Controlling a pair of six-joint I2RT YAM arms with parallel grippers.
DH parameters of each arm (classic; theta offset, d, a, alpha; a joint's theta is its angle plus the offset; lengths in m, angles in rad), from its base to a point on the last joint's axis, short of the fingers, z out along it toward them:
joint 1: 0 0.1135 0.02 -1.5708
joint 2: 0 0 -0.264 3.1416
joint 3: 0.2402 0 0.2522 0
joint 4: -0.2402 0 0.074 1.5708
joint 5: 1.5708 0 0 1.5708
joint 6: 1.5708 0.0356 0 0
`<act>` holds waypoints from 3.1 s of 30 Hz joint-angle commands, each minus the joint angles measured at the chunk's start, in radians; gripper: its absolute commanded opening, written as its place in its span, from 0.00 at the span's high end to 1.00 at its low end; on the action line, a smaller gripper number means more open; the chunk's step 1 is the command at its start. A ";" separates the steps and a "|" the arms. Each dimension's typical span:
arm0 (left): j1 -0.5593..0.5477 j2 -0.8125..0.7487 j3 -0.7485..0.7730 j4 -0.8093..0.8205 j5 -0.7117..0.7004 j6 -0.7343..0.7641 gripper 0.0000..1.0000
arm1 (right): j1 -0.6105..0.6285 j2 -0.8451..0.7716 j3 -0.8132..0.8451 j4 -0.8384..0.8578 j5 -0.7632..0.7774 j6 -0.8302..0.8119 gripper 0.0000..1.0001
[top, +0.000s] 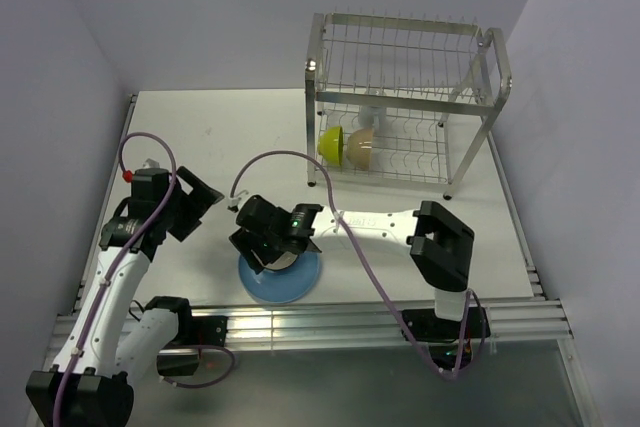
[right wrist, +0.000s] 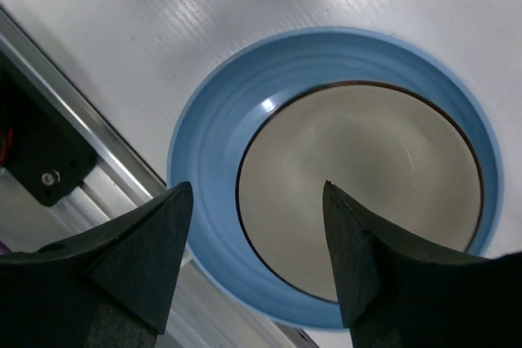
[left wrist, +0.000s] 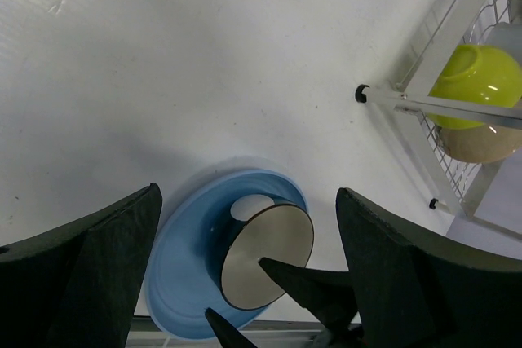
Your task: Load the mixed dishes into the dish rack
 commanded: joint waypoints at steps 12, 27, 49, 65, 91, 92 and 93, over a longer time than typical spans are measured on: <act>0.006 -0.060 0.045 0.001 0.072 0.055 0.05 | 0.015 0.159 0.119 -0.018 0.102 -0.028 0.51; 0.023 -0.050 0.013 0.024 0.070 0.071 0.05 | 0.016 0.044 0.024 0.091 0.086 0.015 1.00; 0.031 -0.043 -0.029 0.086 0.133 0.067 0.06 | -0.517 -0.723 -0.700 0.913 -0.651 0.555 1.00; 0.032 -0.025 -0.012 0.084 0.135 0.093 0.06 | -1.048 -0.584 -0.858 1.412 -1.000 0.910 1.00; 0.035 0.018 -0.098 0.175 0.179 0.121 0.07 | -1.246 -0.280 -0.673 1.510 -1.029 0.905 1.00; 0.035 0.018 -0.099 0.178 0.182 0.121 0.07 | -1.252 -0.282 -0.668 1.510 -1.032 0.907 1.00; 0.037 0.020 -0.099 0.181 0.184 0.121 0.07 | -1.254 -0.286 -0.665 1.509 -1.033 0.908 1.00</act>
